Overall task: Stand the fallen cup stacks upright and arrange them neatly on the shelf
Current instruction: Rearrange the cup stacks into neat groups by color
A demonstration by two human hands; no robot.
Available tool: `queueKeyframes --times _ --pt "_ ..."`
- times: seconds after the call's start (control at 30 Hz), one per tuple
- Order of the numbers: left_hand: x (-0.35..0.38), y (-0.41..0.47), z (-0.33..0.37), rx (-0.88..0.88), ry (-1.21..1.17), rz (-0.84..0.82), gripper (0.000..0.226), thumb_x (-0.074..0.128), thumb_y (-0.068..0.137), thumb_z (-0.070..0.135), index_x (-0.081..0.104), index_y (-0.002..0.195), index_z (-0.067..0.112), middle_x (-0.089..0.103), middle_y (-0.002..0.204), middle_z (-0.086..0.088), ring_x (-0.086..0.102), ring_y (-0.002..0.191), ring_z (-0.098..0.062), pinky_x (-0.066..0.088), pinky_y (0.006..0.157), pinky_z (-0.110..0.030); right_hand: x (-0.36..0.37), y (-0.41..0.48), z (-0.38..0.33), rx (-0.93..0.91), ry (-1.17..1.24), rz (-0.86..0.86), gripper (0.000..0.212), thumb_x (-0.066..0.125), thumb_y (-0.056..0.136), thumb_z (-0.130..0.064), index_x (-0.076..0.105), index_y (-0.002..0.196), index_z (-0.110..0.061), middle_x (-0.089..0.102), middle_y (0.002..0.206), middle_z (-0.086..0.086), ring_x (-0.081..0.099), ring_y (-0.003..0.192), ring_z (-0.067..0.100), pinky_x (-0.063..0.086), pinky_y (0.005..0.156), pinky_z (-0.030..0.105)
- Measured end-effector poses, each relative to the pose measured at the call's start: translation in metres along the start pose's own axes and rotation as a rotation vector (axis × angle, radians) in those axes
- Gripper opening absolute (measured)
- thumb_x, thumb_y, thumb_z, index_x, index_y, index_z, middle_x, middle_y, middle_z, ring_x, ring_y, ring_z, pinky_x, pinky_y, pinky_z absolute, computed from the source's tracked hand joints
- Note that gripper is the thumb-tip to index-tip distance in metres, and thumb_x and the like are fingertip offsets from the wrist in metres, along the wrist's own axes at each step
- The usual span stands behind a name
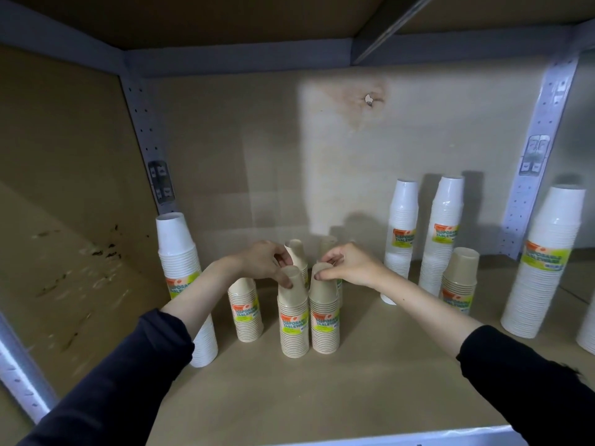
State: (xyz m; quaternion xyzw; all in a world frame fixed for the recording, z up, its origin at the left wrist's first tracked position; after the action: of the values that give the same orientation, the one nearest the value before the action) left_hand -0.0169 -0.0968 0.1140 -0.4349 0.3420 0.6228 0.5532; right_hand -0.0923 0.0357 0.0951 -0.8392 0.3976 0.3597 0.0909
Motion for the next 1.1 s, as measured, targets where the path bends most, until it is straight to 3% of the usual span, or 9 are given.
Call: queueKeyframes --times 0.17,0.3,0.4,0.5,0.63,0.73,0.9,1.0,1.1 --pt "-0.002 0.002 0.001 0.012 0.015 0.01 0.042 0.078 0.071 0.019 0.063 0.11 0.009 0.062 0.106 -0.004 0.052 0.09 -0.013 0.04 0.071 -0.018 0.003 0.002 0.001 -0.01 0.0 -0.02 0.044 0.078 0.068 -0.014 0.065 0.109 -0.002 0.07 0.107 0.016 0.058 0.085 0.014 0.046 0.081 0.025" --pt "-0.002 0.002 0.002 0.03 0.036 -0.004 0.044 0.077 0.072 0.018 0.061 0.113 0.01 0.056 0.1 0.002 0.051 0.09 -0.012 0.039 0.064 -0.013 0.001 0.002 0.001 -0.016 -0.009 -0.025 0.039 0.077 0.07 -0.021 0.068 0.104 -0.004 0.07 0.105 0.013 0.057 0.084 0.012 0.044 0.076 0.022" --pt "-0.003 0.003 0.0 0.02 0.082 -0.055 0.048 0.077 0.072 0.021 0.059 0.116 0.013 0.054 0.101 0.004 0.051 0.092 -0.013 0.041 0.077 -0.021 -0.006 0.006 0.001 -0.022 0.003 0.013 0.038 0.073 0.075 -0.029 0.068 0.104 -0.004 0.07 0.107 0.011 0.058 0.088 0.012 0.041 0.073 0.019" --pt "-0.008 0.004 -0.003 -0.004 0.071 -0.101 0.047 0.076 0.072 0.027 0.06 0.115 0.018 0.056 0.102 0.006 0.053 0.096 -0.014 0.041 0.084 -0.025 -0.023 0.015 0.001 -0.01 0.036 0.111 0.037 0.07 0.079 -0.024 0.067 0.107 0.0 0.068 0.112 0.016 0.058 0.093 0.016 0.04 0.076 0.018" --pt "-0.034 0.013 0.001 0.014 0.042 0.077 0.037 0.072 0.075 0.029 0.064 0.11 0.018 0.058 0.099 0.005 0.056 0.095 -0.015 0.043 0.074 -0.02 -0.042 0.03 0.005 0.014 0.01 0.232 0.039 0.074 0.075 -0.015 0.065 0.109 0.002 0.068 0.112 0.017 0.063 0.102 0.023 0.04 0.083 0.016" --pt "-0.045 0.028 0.004 -0.01 -0.004 0.194 0.045 0.072 0.077 0.031 0.06 0.116 0.014 0.06 0.11 -0.002 0.055 0.096 -0.015 0.043 0.082 -0.023 -0.045 0.044 0.011 0.055 -0.019 0.291 0.044 0.076 0.071 -0.016 0.064 0.11 -0.001 0.067 0.113 0.015 0.063 0.105 0.023 0.042 0.089 0.017" --pt "-0.03 0.061 -0.004 -0.127 0.086 0.178 0.066 0.072 0.077 0.034 0.047 0.132 0.008 0.049 0.135 -0.01 0.047 0.125 -0.024 0.04 0.102 -0.031 -0.033 0.064 0.023 0.128 -0.104 0.239 0.065 0.079 0.067 -0.029 0.055 0.124 -0.006 0.061 0.124 0.01 0.057 0.114 0.023 0.042 0.098 0.026" --pt "-0.017 0.073 -0.01 -0.181 0.09 0.13 0.07 0.073 0.074 0.038 0.047 0.132 0.007 0.049 0.137 -0.01 0.045 0.126 -0.024 0.04 0.1 -0.029 -0.022 0.074 0.031 0.145 -0.11 0.178 0.072 0.079 0.066 -0.031 0.051 0.128 -0.007 0.057 0.13 0.01 0.053 0.119 0.023 0.041 0.099 0.027" --pt "-0.01 0.079 -0.013 -0.195 0.062 0.131 0.065 0.075 0.072 0.037 0.054 0.126 0.009 0.055 0.132 -0.008 0.051 0.121 -0.023 0.042 0.092 -0.026 -0.015 0.078 0.037 0.173 -0.116 0.145 0.069 0.078 0.066 -0.032 0.052 0.126 -0.008 0.056 0.13 0.009 0.053 0.118 0.022 0.04 0.09 0.021"
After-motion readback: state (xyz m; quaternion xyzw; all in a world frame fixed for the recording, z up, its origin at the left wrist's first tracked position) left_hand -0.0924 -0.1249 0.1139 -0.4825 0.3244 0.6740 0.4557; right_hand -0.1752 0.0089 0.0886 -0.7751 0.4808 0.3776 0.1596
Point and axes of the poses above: each hand's wrist, its own y-axis towards the middle knuckle, its own x-axis out of the palm, z = x × y, the point moved 7 cm from there along y, towards the middle knuckle
